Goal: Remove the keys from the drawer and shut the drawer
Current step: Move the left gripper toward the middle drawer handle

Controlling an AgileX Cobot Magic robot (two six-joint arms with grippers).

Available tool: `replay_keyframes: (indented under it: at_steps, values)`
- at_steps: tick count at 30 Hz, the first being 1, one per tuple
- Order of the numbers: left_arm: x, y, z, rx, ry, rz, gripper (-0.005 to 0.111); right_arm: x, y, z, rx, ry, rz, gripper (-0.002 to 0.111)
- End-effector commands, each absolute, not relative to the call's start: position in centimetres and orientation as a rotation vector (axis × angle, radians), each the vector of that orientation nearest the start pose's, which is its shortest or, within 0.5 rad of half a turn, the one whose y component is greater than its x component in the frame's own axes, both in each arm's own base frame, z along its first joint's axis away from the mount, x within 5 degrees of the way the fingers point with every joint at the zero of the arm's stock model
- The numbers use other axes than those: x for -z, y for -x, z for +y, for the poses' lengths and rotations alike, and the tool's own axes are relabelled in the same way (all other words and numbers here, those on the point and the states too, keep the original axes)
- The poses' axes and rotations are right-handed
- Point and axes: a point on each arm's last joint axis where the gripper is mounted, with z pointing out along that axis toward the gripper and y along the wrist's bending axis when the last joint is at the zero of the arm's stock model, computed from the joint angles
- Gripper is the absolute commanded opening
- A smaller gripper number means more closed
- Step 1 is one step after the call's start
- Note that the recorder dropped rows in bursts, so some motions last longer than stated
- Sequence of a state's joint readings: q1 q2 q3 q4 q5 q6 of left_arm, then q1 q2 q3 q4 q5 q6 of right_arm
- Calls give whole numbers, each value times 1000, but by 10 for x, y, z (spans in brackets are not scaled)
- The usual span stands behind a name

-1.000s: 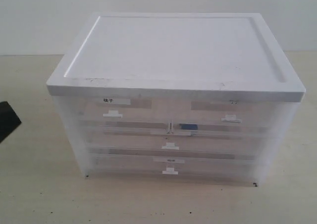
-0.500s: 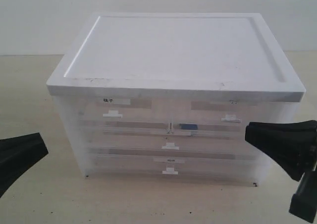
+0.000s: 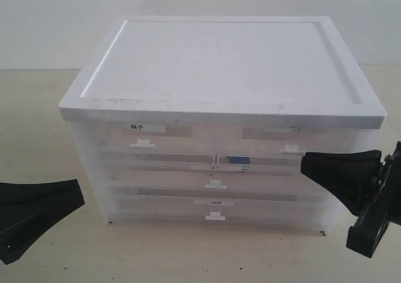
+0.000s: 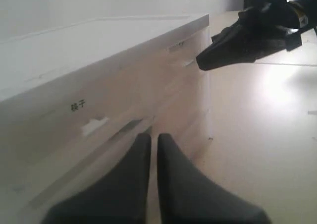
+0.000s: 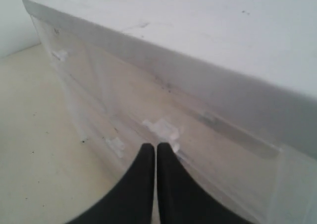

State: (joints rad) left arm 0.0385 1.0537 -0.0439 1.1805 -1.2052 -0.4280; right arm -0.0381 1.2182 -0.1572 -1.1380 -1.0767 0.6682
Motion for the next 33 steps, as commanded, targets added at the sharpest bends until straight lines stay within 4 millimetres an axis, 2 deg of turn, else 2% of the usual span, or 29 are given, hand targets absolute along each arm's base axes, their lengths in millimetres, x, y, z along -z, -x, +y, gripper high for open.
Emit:
replay_keyframes:
  at_steps: [1,7,12,16,18,21,24,27,33]
  values:
    - [-187,-115,-81,572,-1036,1319,4,-194,-156,65,-712,673,1632,0]
    - [-187,-123,-100,496,-1145,1174,4,-195,-158,65,-707,654,1622,0]
    - [-186,-129,-119,485,-1186,1157,4,-197,-157,65,-723,653,1600,0]
    - [-182,-136,-138,443,-1281,1173,5,-198,-158,65,-721,643,1599,0]
    - [-176,-141,-147,414,-1339,1214,11,-198,-158,65,-721,641,1598,0]
    - [-172,-146,-167,411,-1372,1227,28,-198,-158,65,-721,641,1598,0]
    - [-165,-152,-188,392,-1468,1216,32,-198,-158,65,-721,641,1598,0]
    - [-151,-161,-208,294,-1521,1258,32,-198,-158,65,-721,641,1598,0]
    - [-144,-162,-222,33,-1524,1177,32,-198,-158,65,-721,641,1598,0]
